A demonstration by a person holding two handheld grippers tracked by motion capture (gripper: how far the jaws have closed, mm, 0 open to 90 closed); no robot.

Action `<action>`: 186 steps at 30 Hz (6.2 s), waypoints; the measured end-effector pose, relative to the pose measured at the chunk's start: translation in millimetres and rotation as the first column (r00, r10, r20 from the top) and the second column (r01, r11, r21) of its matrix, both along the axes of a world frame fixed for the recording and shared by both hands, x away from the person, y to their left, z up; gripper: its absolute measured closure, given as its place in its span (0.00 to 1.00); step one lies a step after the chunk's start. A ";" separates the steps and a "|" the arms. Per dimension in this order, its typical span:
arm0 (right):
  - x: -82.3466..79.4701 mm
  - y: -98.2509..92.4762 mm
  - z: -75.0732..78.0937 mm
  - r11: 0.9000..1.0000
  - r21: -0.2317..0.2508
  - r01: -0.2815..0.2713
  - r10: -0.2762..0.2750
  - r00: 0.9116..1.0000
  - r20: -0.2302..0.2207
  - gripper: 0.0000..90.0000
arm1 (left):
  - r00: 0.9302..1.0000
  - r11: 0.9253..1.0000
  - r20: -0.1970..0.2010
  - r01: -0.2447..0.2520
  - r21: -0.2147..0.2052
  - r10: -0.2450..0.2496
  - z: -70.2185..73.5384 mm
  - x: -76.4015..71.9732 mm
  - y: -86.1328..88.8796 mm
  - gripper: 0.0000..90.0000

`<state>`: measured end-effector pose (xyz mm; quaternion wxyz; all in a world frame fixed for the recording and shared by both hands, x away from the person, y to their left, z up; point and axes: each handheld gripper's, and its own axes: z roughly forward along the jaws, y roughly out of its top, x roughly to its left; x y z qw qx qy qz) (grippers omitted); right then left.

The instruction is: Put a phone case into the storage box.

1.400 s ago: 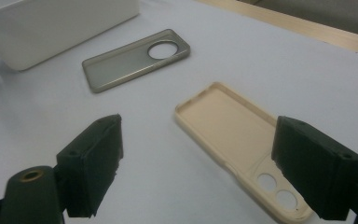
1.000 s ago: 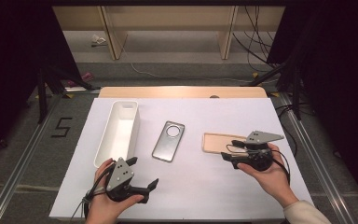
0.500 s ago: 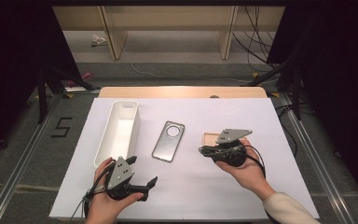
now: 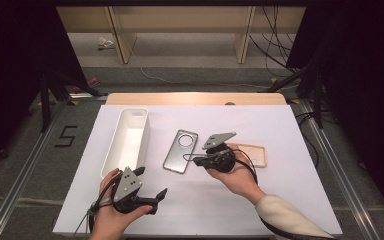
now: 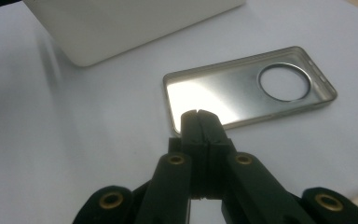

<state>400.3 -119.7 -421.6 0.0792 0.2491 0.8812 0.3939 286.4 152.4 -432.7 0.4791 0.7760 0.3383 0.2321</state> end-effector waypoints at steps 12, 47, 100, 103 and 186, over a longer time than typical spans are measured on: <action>14.7 36.4 -14.4 0.998 -0.051 -0.021 0.019 0.999 -0.038 1.00 | 1.000 1.000 -0.002 0.006 0.006 -0.006 -0.9 0.3 1.8 0.07; 31.1 65.4 -45.9 0.987 -0.155 -0.030 0.015 0.995 -0.101 1.00 | 1.000 0.999 0.012 0.008 0.047 -0.008 -4.0 4.4 9.9 0.07; 33.8 50.4 -47.0 0.962 -0.271 -0.041 0.013 0.994 -0.105 1.00 | 1.000 0.998 0.020 0.010 0.062 -0.011 -7.8 9.5 12.9 0.08; 33.8 50.1 -47.2 0.961 -0.274 -0.043 0.015 0.995 -0.103 1.00 | 1.000 0.998 0.021 0.010 0.062 -0.011 -7.7 9.4 12.8 0.08; -19.5 -117.7 3.0 0.979 0.010 0.202 -0.202 0.978 0.049 0.24 | 0.890 0.515 -0.315 0.449 0.730 -0.330 -18.6 120.7 -107.3 0.41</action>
